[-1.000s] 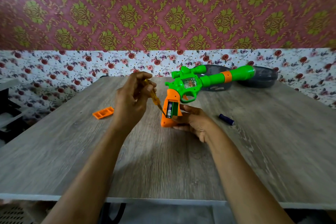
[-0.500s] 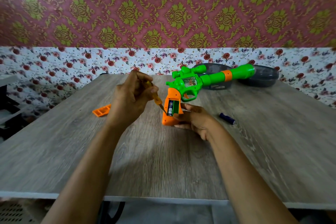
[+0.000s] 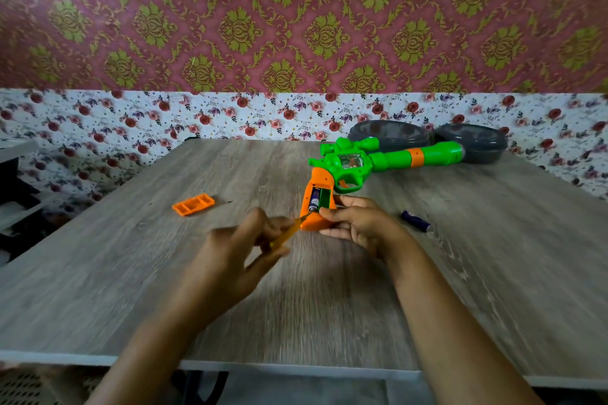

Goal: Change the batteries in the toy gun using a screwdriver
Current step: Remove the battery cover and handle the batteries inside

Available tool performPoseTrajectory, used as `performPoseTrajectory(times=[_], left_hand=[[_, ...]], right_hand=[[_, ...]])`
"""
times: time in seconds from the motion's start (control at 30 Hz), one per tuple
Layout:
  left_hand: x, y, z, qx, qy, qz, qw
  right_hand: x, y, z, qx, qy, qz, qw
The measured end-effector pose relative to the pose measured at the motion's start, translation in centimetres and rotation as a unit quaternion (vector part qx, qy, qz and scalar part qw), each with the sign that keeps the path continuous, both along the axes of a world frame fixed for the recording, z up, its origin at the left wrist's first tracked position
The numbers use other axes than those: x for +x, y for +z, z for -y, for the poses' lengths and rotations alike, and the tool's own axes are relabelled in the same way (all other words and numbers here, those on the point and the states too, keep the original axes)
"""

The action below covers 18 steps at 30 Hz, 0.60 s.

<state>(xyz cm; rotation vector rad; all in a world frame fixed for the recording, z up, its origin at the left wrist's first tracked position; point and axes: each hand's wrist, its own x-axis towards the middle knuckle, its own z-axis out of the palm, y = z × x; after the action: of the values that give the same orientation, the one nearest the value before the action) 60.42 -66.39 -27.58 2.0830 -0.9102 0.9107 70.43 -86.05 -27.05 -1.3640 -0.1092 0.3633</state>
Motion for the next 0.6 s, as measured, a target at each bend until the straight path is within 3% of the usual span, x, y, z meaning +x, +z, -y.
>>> performPoseTrajectory(times=[0.1, 0.17, 0.4, 0.53, 0.6], left_hand=[[-0.2, -0.7, 0.0, 0.052, 0.028, 0.016, 0.998], [0.0, -0.4, 0.5, 0.014, 0.033, 0.016, 0.999], [2.6, 2.6, 1.1, -0.274, 0.06, -0.049, 0.958], [5.9, 4.2, 2.0, -0.473, 0.048, -0.112, 0.873], [7.5, 4.1, 2.7, -0.491, 0.075, -0.164, 0.852]], right_hand=[[0.0, 0.1, -0.1, 0.026, -0.015, -0.017, 0.999], [0.0, 0.2, 0.0, 0.028, -0.015, -0.017, 0.999], [0.0, 0.1, 0.1, 0.01, 0.019, 0.011, 1.0], [0.3, -0.1, -0.1, 0.004, 0.003, 0.005, 1.0], [0.4, -0.2, -0.1, 0.003, 0.002, 0.008, 1.0]])
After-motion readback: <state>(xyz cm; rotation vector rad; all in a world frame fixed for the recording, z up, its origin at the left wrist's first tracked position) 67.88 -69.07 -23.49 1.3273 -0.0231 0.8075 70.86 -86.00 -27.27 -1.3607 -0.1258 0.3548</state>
